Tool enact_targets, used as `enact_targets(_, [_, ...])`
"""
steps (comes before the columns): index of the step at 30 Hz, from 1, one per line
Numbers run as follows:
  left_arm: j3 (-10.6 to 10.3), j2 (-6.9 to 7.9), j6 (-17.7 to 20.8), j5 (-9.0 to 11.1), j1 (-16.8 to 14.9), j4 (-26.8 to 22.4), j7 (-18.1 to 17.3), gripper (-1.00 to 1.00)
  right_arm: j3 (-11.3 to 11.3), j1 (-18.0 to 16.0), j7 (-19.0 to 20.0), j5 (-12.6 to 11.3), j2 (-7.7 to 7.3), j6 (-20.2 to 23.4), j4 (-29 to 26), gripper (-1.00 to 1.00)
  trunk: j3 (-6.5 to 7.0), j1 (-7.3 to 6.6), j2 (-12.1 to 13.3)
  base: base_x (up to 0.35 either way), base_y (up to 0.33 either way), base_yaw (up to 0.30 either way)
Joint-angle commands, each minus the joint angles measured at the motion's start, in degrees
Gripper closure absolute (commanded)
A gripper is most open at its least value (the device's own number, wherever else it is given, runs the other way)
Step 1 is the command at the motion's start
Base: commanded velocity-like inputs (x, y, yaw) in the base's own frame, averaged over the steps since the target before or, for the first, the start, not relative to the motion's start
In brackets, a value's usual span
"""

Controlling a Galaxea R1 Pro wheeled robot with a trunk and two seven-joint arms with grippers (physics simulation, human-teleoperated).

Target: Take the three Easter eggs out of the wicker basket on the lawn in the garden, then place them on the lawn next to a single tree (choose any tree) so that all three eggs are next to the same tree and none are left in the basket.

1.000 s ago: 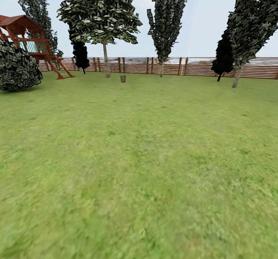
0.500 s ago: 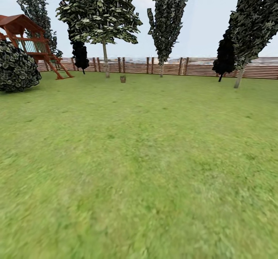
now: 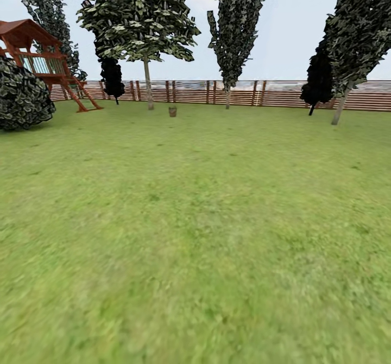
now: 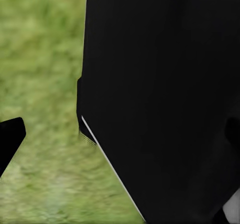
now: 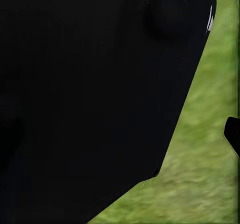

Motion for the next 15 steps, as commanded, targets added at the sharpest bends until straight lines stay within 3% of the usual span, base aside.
enact_targets(1, [0.29,0.0,0.39,0.52,-0.02,-0.03,0.12,-1.0,0.39,0.0,-0.06,0.18,-0.01,-0.07,-0.03,-1.0,-0.04,0.03,-0.02,0.343,0.0,0.0])
enact_targets(10, [0.3,-0.02,4.58,0.49,-0.02,0.06,1.14,-1.0,0.39,-0.01,-0.06,0.18,-0.01,-0.07,-0.03,-1.0,-0.04,0.03,-0.02,0.342,0.0,0.0])
enact_targets(15, [0.39,-0.19,7.03,1.45,-0.02,-0.01,7.05,-1.0,0.39,-0.01,-0.06,0.18,-0.01,-0.07,-0.03,-1.0,-0.04,0.03,-0.02,0.293,0.0,0.0])
